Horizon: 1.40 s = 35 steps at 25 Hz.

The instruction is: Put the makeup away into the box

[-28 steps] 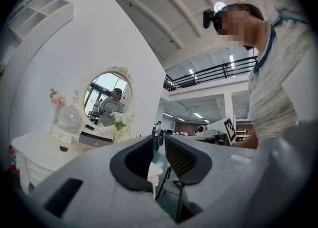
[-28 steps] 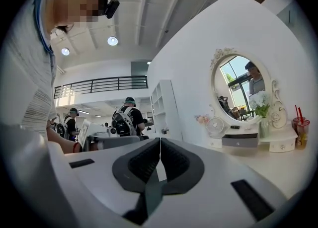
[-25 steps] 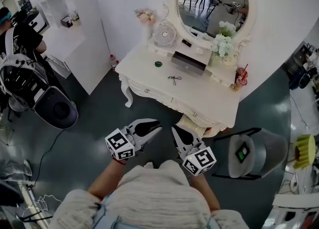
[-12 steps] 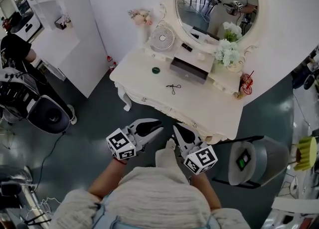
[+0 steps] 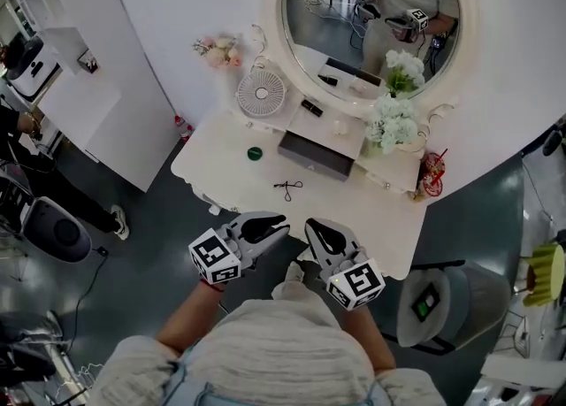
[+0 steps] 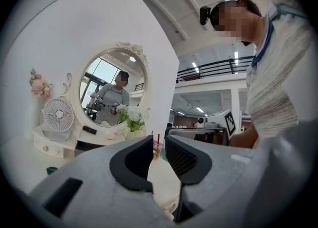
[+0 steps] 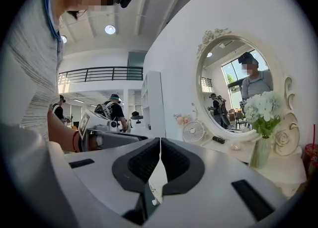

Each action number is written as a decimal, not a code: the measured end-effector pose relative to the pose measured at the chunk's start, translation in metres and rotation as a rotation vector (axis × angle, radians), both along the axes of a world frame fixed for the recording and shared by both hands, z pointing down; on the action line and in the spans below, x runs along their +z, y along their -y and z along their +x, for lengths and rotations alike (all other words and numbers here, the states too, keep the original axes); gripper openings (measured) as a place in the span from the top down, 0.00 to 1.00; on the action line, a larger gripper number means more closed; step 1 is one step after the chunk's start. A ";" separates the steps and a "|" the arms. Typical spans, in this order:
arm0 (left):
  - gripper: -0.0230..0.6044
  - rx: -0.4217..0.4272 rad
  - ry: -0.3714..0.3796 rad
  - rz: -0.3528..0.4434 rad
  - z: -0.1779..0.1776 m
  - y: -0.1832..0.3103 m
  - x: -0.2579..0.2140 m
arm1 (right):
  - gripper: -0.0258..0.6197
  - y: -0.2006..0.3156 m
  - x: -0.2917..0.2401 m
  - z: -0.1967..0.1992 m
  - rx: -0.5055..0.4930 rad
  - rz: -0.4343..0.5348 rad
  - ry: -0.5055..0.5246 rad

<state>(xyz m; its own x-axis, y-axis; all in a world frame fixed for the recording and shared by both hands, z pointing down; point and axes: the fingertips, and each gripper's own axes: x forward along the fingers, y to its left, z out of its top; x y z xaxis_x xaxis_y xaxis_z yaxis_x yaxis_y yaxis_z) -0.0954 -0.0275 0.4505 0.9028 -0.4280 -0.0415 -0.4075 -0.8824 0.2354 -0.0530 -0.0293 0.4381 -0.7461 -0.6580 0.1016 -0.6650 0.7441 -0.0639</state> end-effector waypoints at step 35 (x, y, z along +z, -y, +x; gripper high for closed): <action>0.82 0.024 0.277 0.034 0.087 0.176 0.023 | 0.94 0.122 0.009 0.074 0.106 -0.018 0.030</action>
<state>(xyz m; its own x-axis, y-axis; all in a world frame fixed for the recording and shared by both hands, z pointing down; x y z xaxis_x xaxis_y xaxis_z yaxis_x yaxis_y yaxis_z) -0.0083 -0.2034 0.4736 0.8917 -0.4088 0.1945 -0.4310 -0.8980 0.0884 0.0213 -0.1509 0.4467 -0.6752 -0.7318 0.0927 -0.7376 0.6682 -0.0977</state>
